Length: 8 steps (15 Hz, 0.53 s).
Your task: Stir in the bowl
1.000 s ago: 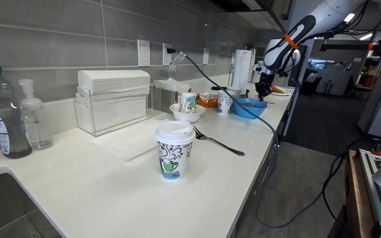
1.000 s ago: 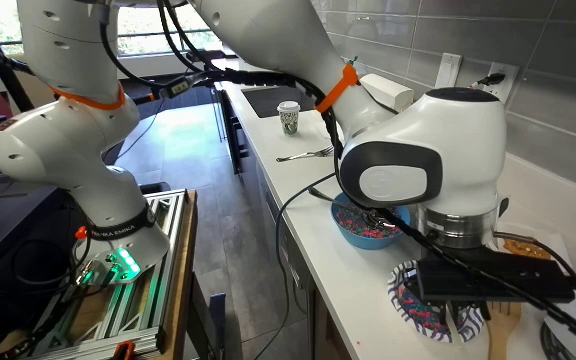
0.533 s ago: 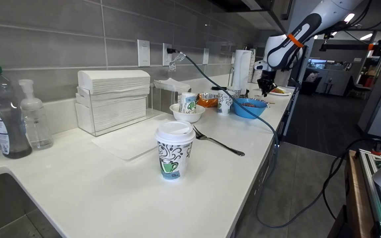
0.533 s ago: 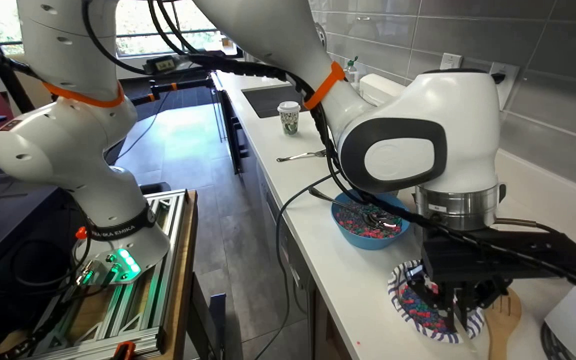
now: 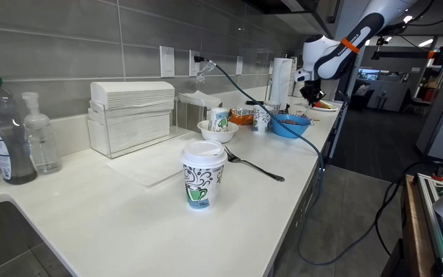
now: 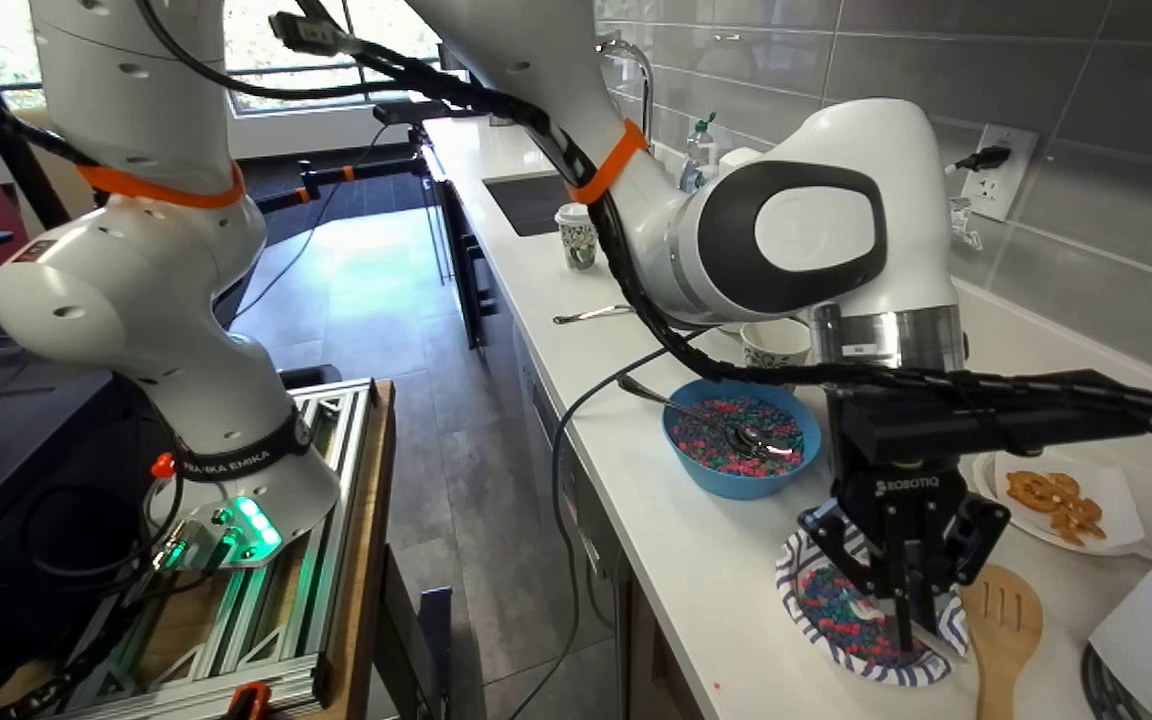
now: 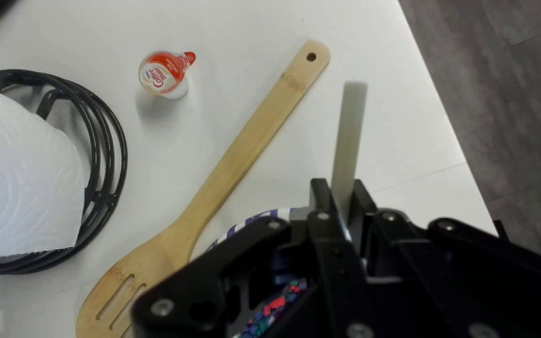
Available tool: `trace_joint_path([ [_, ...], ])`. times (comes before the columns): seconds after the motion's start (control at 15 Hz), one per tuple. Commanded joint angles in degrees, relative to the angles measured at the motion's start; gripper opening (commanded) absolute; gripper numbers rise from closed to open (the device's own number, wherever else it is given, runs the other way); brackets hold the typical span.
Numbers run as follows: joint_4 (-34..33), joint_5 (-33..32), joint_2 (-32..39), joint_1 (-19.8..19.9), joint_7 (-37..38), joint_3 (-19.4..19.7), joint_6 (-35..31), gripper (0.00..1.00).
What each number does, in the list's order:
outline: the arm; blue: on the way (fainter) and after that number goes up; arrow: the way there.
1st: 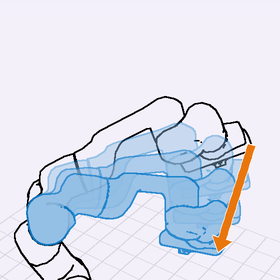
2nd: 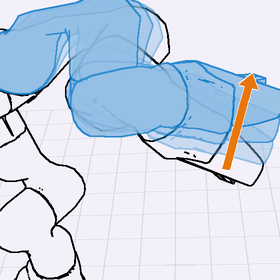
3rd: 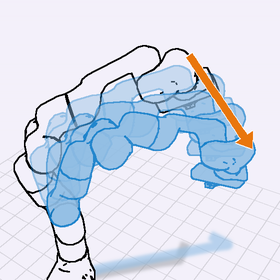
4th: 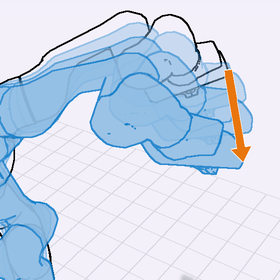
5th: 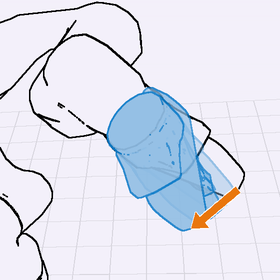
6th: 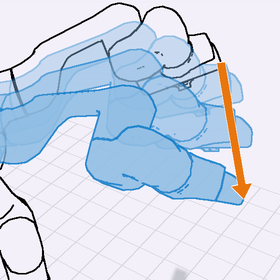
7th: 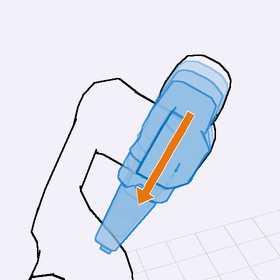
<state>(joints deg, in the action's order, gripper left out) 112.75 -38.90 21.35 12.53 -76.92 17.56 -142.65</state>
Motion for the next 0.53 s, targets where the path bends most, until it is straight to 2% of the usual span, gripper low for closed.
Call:
trace_joint_path([
  [0.0,1.2,-10.35,-1.67,-2.16,4.98,0.11,4.02,0.03],
  [0.27,1.63,-16.34,-2.12,-1.38,6.95,-1.87,5.48,0.03],
  [0.4,2.11,-13.52,-2.8,-0.03,5.8,-3.54,4.4,0.03],
  [0.47,2.41,-9.83,-3.4,0.97,4.24,-4.87,4.05,0.03],
])
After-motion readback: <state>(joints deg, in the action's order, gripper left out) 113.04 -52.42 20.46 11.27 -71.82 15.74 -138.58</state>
